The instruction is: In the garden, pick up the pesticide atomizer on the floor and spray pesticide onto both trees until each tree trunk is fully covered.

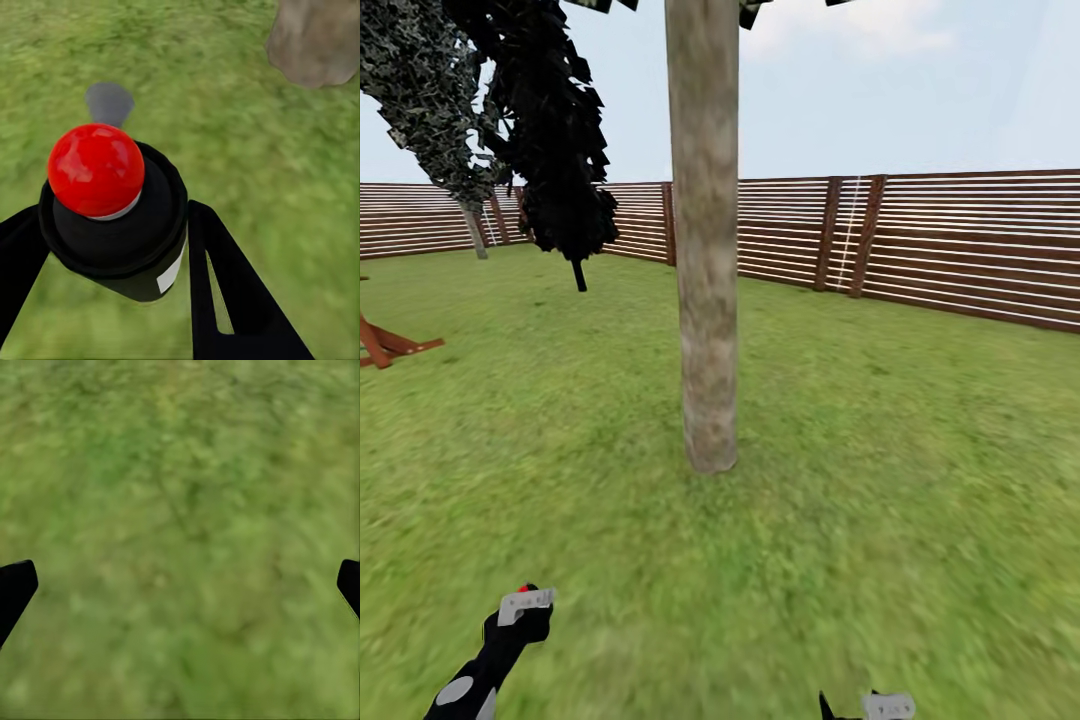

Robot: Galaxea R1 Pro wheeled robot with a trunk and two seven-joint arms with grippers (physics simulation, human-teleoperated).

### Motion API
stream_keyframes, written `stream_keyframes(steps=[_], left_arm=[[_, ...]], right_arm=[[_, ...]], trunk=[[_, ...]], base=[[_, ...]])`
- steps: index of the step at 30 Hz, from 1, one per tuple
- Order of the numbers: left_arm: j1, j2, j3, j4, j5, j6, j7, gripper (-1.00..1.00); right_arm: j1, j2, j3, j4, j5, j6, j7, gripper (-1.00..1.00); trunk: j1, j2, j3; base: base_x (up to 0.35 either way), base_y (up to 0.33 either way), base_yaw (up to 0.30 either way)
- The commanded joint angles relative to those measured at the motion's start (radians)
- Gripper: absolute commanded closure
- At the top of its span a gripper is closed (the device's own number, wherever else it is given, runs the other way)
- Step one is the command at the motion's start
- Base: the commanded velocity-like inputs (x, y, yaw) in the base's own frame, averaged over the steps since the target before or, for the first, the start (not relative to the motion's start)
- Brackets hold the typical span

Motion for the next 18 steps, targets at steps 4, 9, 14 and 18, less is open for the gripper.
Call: stream_keyframes(steps=[4,9,14,18], left_arm=[[0.000,0.000,0.000,0.000,0.000,0.000,0.000,1.00],[0.000,-0.001,-0.002,0.000,0.000,0.001,0.004,1.00],[0.000,0.002,0.001,0.001,-0.001,0.007,0.008,1.00],[0.000,0.003,0.002,0.000,0.000,0.004,0.007,1.00]], right_arm=[[0.000,0.000,0.000,0.000,0.000,0.000,0.000,-1.00],[0.000,0.000,0.000,0.000,0.000,0.000,0.000,-1.00],[0.000,-0.003,-0.007,-0.061,-0.001,-0.001,-0.002,-1.00],[0.000,-0.005,-0.006,-0.159,0.000,0.000,0.001,-1.00]], trunk=[[0.000,0.000,0.000],[0.000,0.000,0.000],[0.000,0.000,0.000],[0.000,0.000,0.000]], base=[[0.337,0.000,0.000],[0.337,0.000,0.000],[0.337,0.000,0.000],[0.337,0.000,0.000]])
